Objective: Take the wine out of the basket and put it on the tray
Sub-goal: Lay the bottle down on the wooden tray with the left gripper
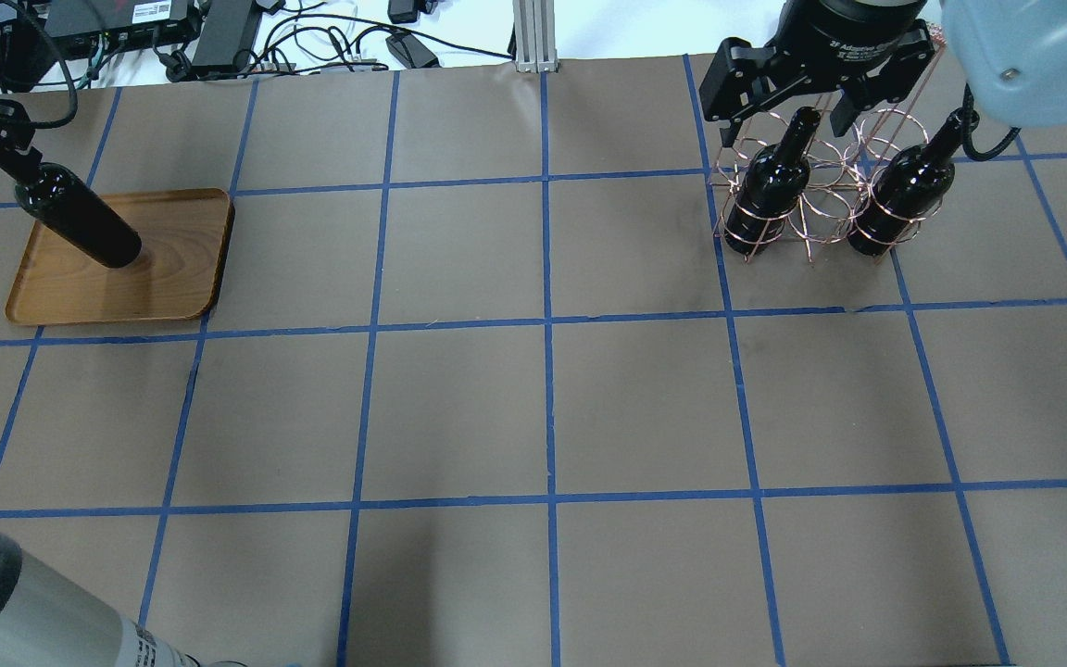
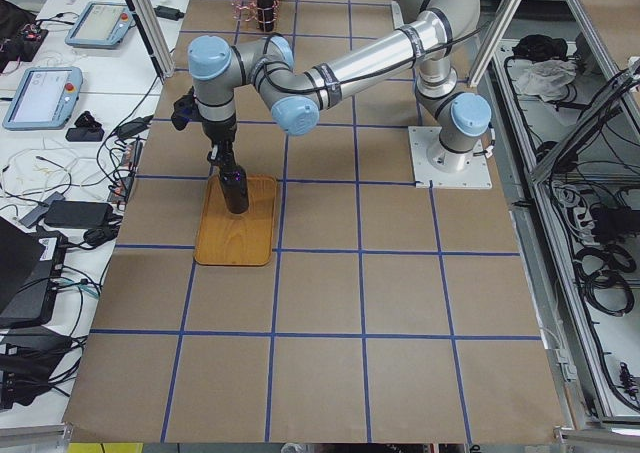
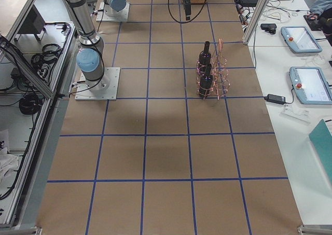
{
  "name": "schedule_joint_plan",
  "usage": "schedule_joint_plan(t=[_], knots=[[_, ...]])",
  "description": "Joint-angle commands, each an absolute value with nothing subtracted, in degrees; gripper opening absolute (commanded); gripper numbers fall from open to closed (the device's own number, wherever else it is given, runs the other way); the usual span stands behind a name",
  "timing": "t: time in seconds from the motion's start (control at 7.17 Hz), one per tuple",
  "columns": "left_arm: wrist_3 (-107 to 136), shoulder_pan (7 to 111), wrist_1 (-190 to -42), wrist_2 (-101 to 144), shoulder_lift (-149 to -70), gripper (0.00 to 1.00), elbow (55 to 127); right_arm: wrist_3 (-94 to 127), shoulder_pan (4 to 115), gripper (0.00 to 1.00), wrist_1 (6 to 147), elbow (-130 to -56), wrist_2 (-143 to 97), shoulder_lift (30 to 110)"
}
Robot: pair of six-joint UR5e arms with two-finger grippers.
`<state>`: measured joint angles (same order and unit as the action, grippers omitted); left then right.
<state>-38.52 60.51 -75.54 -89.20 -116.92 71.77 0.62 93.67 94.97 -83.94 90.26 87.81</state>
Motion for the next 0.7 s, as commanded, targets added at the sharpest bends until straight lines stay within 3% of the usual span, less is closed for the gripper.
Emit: schedule_joint_plan(t=[0.0,0.14,0.28,0.42,0.56], knots=[[-38.5,60.5,-73.8,-89.1,-118.1,0.0,71.8,0.6,93.7,1.0,94.4,-83.9,90.3,87.9],[-38.6,60.6,-73.7,-89.0,-118.4,0.0,71.8,0.7,93.7,1.0,94.8,-83.9,90.2,88.0],[-38.6,60.5,-73.7,-88.9,-118.4,0.17,72.0,0.7,93.7,1.0,95.2,-83.9,90.1,87.9],[-38.6,60.5,-73.8,-88.9,-117.8,0.66,72.3,0.7,93.7,1.0,95.1,-84.0,90.2,87.9],[-38.4,60.6,-74.0,-88.9,-116.8,1.0,72.8,0.7,93.7,1.0,95.0,-84.0,90.2,88.0]])
